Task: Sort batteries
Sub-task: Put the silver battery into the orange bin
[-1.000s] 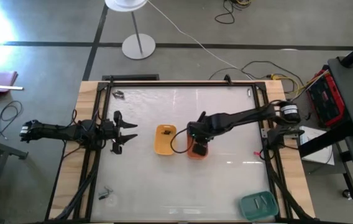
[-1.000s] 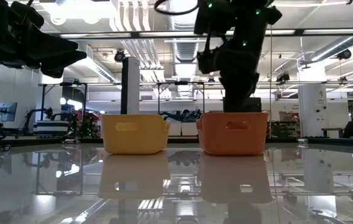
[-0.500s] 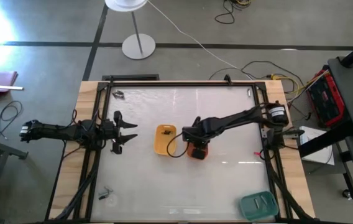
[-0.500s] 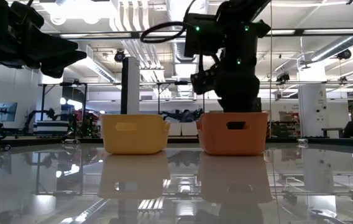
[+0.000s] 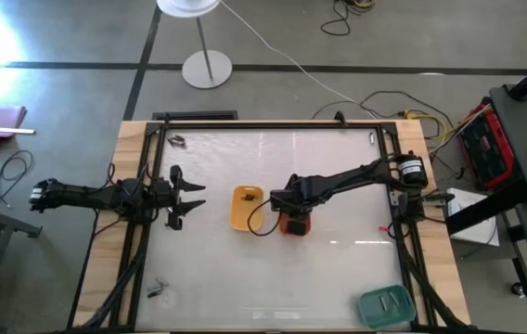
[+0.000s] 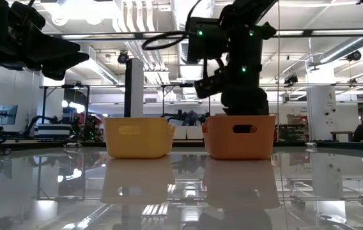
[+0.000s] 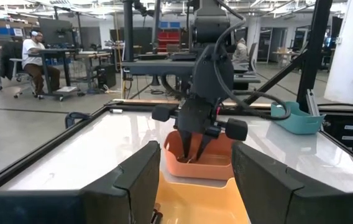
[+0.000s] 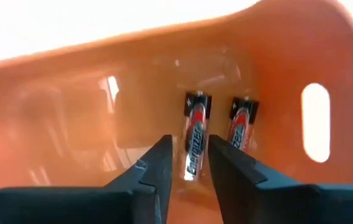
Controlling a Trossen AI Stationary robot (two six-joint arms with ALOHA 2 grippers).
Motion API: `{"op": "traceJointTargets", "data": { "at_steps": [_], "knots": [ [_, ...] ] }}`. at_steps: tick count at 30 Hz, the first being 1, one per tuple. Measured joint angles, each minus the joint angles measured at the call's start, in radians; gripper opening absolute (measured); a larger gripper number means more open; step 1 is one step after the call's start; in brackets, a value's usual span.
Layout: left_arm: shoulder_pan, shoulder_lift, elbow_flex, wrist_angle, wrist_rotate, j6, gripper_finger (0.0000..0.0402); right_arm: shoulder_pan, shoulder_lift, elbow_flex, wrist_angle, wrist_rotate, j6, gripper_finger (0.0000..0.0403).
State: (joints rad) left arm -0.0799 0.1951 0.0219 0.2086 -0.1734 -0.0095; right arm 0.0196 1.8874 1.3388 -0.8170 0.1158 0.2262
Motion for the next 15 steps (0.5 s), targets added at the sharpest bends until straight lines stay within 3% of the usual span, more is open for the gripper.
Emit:
{"op": "traceJointTargets", "data": {
  "at_steps": [8, 15],
  "knots": [
    [0.0, 0.001, 0.0, 0.0, 0.0, 0.0, 0.0181, -0.003, -0.038, 0.125, -0.135, 0.039, 0.013, 0.0133],
    [0.0, 0.002, 0.0, 0.0, 0.0, 0.0, 0.0181, -0.043, -0.208, 0.107, -0.211, 0.292, 0.099, 0.0164]
  ]
}}
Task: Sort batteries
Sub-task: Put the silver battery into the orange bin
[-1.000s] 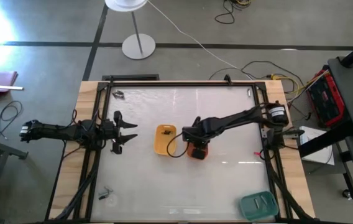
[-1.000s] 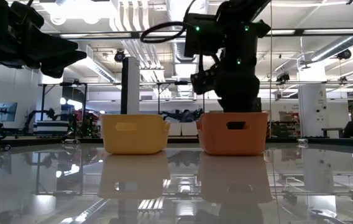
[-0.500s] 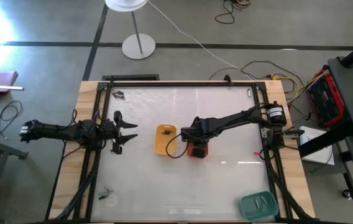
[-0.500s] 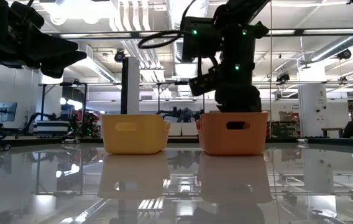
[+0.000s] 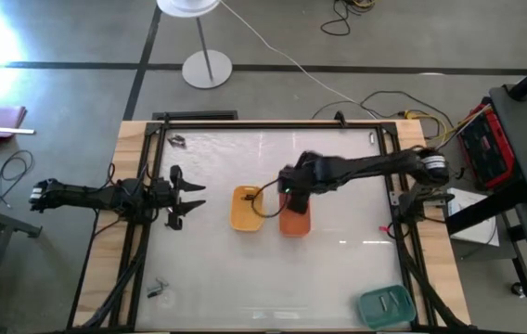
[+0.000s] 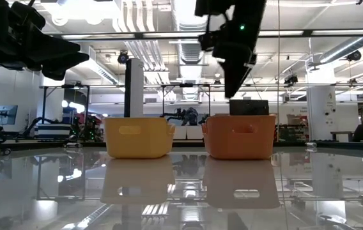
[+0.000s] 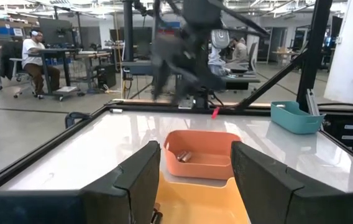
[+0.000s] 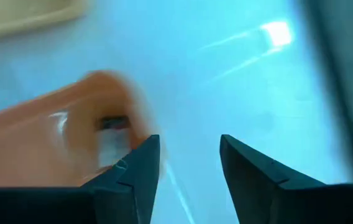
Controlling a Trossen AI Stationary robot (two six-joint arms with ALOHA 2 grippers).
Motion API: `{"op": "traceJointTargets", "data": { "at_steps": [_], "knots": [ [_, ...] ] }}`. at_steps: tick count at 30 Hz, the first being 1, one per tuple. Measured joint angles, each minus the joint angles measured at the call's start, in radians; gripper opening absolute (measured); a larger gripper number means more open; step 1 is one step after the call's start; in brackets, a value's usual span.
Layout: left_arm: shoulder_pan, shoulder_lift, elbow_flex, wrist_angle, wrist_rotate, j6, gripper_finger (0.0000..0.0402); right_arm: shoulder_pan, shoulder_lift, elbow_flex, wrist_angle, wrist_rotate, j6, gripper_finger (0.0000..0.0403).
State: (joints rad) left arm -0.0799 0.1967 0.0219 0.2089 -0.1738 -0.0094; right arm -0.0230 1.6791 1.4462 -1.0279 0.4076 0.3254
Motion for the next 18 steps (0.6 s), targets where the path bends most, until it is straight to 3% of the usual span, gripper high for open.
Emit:
{"op": "traceJointTargets", "data": {
  "at_steps": [3, 11, 18],
  "knots": [
    [0.0, 0.003, 0.0, 0.001, 0.0, 0.0, 0.0181, -0.039, -0.078, -0.053, -0.001, 0.087, 0.075, 0.0178],
    [0.0, 0.006, 0.0, 0.0, 0.0, 0.0, 0.0181, -0.332, -0.198, -0.269, -0.021, 0.065, 0.358, 0.02],
    [0.0, 0.006, 0.0, 0.0, 0.0, 0.0, 0.0181, -0.677, -0.174, -0.373, 0.015, -0.04, 0.289, 0.0194]
  ]
}}
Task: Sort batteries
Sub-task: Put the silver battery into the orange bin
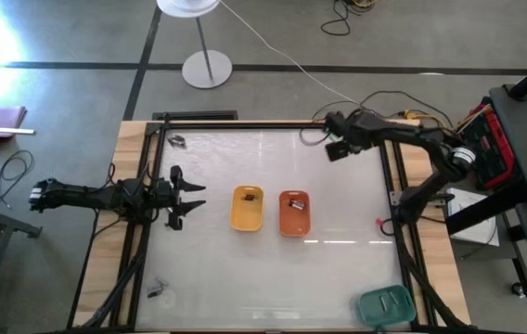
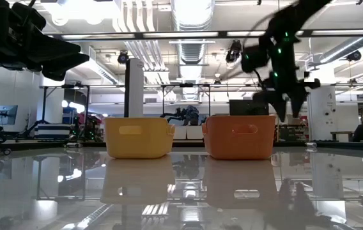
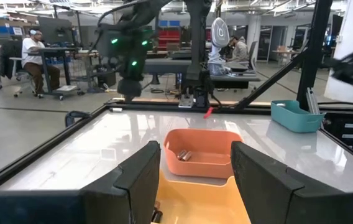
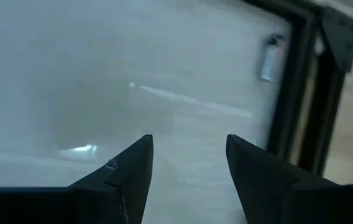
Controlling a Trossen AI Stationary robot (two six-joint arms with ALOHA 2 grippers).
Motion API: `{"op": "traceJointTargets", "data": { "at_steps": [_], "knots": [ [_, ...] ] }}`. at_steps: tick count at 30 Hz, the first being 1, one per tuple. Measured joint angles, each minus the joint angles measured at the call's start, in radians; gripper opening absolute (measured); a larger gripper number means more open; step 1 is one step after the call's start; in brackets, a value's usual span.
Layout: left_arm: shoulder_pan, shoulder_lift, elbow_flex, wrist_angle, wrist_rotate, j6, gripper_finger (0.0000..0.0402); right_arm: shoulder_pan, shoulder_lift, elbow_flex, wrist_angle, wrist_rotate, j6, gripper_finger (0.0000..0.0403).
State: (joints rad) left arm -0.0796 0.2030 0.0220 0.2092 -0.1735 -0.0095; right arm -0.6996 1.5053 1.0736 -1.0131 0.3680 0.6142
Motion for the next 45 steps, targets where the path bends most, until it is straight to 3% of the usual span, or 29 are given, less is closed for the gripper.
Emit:
{"op": "traceJointTargets", "data": {
  "at_steps": [5, 13, 28, 38, 45],
  "knots": [
    [0.0, 0.002, 0.0, -0.001, 0.0, 0.0, 0.0181, -0.153, 0.019, 0.0, 0.046, -0.003, -0.051, 0.0186],
    [0.0, 0.003, 0.0, 0.0, 0.0, 0.0, 0.0181, -0.293, 0.074, 0.003, 0.101, -0.09, -0.102, 0.0173],
    [0.0, 0.008, 0.0, 0.0, 0.0, 0.0, 0.0181, -0.32, 0.157, 0.117, 0.057, -0.11, -0.115, 0.0179],
    [0.0, 0.008, 0.0, 0.0, 0.0, 0.0, 0.0181, -0.348, 0.25, 0.213, -0.022, -0.115, -0.16, 0.0156],
    [0.0, 0.008, 0.0, 0.0, 0.0, 0.0, 0.0181, -0.363, 0.331, 0.3, -0.183, -0.14, -0.171, 0.0143]
  ]
}}
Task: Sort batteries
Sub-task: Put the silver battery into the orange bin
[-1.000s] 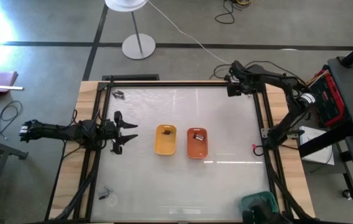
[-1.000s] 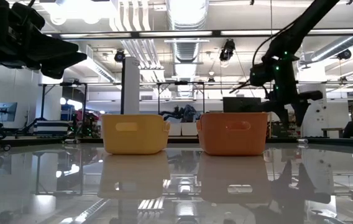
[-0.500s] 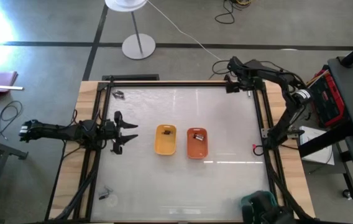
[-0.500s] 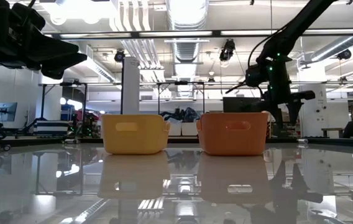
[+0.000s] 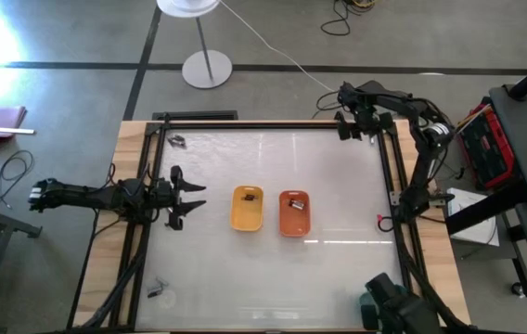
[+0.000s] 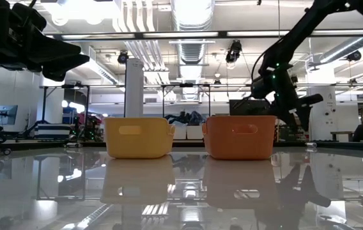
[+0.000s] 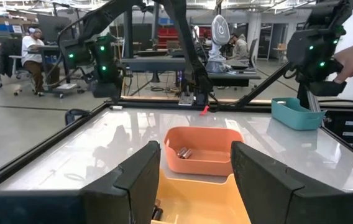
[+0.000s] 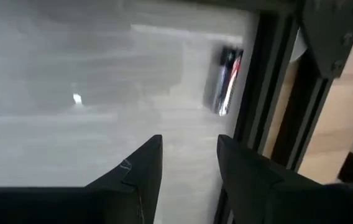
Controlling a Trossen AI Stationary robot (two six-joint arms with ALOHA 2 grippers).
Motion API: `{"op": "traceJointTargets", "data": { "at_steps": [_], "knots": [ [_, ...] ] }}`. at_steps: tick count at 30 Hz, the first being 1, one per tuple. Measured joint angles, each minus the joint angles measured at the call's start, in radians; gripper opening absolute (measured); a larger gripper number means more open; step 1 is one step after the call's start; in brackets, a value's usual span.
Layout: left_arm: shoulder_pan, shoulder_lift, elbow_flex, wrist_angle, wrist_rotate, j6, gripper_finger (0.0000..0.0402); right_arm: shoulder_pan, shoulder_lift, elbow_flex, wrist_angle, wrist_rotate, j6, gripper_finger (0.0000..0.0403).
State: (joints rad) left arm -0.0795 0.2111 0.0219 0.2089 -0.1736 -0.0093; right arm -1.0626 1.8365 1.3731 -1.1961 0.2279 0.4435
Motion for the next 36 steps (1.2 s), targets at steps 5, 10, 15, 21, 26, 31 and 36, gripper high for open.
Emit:
{"op": "traceJointTargets", "data": {
  "at_steps": [5, 10, 15, 21, 26, 31, 36],
  "knots": [
    [0.0, 0.001, 0.0, -0.001, 0.0, 0.0, 0.0181, -0.014, 0.056, 0.042, -0.033, -0.026, 0.0, 0.0139],
    [0.0, 0.001, 0.0, 0.0, 0.0, 0.0, 0.0181, -0.025, 0.099, 0.067, -0.028, -0.021, 0.01, 0.0143],
    [0.0, 0.002, 0.0, 0.0, 0.0, 0.0, 0.0181, -0.024, 0.126, 0.09, -0.01, 0.009, 0.09, 0.0152],
    [0.0, 0.003, 0.0, 0.0, 0.0, 0.0, 0.0181, -0.025, 0.14, 0.09, -0.007, -0.007, 0.09, 0.0157],
    [0.0, 0.004, 0.0, 0.0, 0.0, 0.0, 0.0181, -0.016, 0.127, 0.108, -0.009, -0.019, -0.029, 0.0148],
    [0.0, 0.004, 0.0, 0.0, 0.0, 0.0, 0.0181, -0.011, 0.12, 0.171, -0.09, -0.018, -0.141, 0.0129],
    [0.0, 0.004, 0.0, 0.0, 0.0, 0.0, 0.0181, -0.013, 0.129, 0.175, -0.19, 0.036, -0.212, 0.0107]
  ]
}}
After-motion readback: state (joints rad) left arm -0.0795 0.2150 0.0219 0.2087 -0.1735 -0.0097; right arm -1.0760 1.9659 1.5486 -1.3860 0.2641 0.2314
